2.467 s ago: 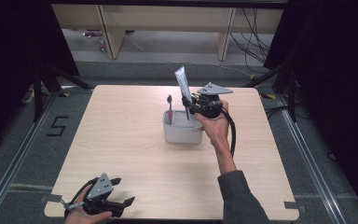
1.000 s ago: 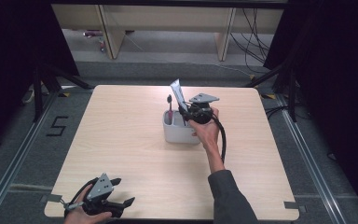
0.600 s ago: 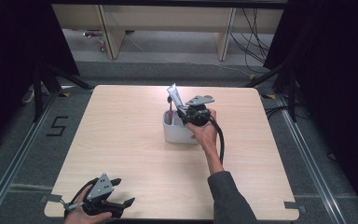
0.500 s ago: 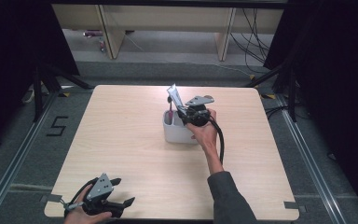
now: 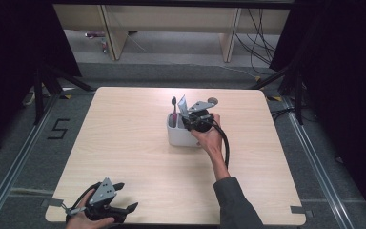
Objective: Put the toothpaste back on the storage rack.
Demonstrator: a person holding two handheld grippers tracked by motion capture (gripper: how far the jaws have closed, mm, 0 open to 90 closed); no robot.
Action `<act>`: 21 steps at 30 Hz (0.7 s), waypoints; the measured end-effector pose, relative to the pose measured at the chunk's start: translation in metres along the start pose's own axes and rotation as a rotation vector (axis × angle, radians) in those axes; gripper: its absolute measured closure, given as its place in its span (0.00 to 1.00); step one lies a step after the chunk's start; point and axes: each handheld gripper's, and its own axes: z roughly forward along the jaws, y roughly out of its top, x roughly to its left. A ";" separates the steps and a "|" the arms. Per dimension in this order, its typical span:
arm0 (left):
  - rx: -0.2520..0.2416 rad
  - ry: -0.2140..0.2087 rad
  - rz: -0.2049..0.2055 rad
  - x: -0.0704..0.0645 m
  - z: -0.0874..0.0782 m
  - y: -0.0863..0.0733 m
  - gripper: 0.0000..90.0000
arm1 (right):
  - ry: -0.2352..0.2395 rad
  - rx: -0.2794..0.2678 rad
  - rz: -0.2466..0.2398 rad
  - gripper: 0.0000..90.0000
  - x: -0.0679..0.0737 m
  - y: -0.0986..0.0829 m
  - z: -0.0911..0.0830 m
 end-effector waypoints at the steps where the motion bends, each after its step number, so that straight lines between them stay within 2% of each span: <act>1: 0.007 -0.001 0.013 0.001 0.000 0.000 0.19 | -0.003 0.005 0.032 0.78 0.002 -0.001 -0.001; 3: 0.002 -0.002 0.009 0.001 0.000 0.000 0.19 | -0.001 -0.037 0.026 0.76 0.000 -0.002 -0.002; 4: 0.002 0.005 0.008 0.001 0.000 0.000 0.19 | -0.002 -0.040 0.024 0.75 -0.001 -0.001 -0.004; 5: 0.000 0.000 0.008 0.001 0.000 0.000 0.19 | 0.003 -0.055 0.060 0.73 0.001 -0.001 -0.005; 6: 0.011 0.002 0.016 0.001 -0.001 0.000 0.19 | 0.008 -0.057 0.051 0.72 0.000 0.000 -0.008; 7: 0.002 -0.006 0.006 0.000 0.000 0.000 0.19 | 0.005 -0.075 0.054 0.70 -0.001 0.001 -0.011; 8: 0.016 0.004 0.027 0.001 -0.001 0.001 0.19 | -0.007 -0.106 0.045 0.68 -0.002 0.002 -0.014; 11: 0.001 0.010 0.011 0.000 0.000 0.000 0.19 | -0.002 -0.140 0.090 0.62 0.000 0.006 -0.023; 14: 0.002 0.003 0.011 0.001 -0.001 0.000 0.19 | -0.001 -0.147 0.067 0.60 -0.002 0.005 -0.031; 15: 0.006 0.016 0.011 0.000 -0.001 0.001 0.19 | 0.000 -0.144 0.085 0.59 -0.001 0.004 -0.035; 16: -0.006 0.010 0.010 0.001 0.000 0.000 0.19 | 0.014 -0.153 0.077 0.59 -0.002 0.002 -0.036; 17: 0.016 0.004 0.022 0.002 -0.002 0.000 0.19 | 0.028 -0.138 0.089 0.58 -0.001 0.001 -0.039; 18: 0.018 0.004 0.024 0.002 -0.002 0.000 0.19 | 0.023 -0.130 0.089 0.57 -0.001 -0.001 -0.042; 19: 0.018 0.006 0.023 0.002 -0.002 -0.001 0.19 | 0.028 -0.127 0.100 0.57 0.000 -0.004 -0.045; 20: 0.004 0.012 0.005 0.001 -0.002 -0.001 0.19 | 0.028 -0.130 0.095 0.57 -0.001 -0.006 -0.049; 21: 0.005 0.012 0.005 0.001 -0.002 -0.001 0.19 | 0.033 -0.142 0.087 0.57 -0.003 -0.009 -0.053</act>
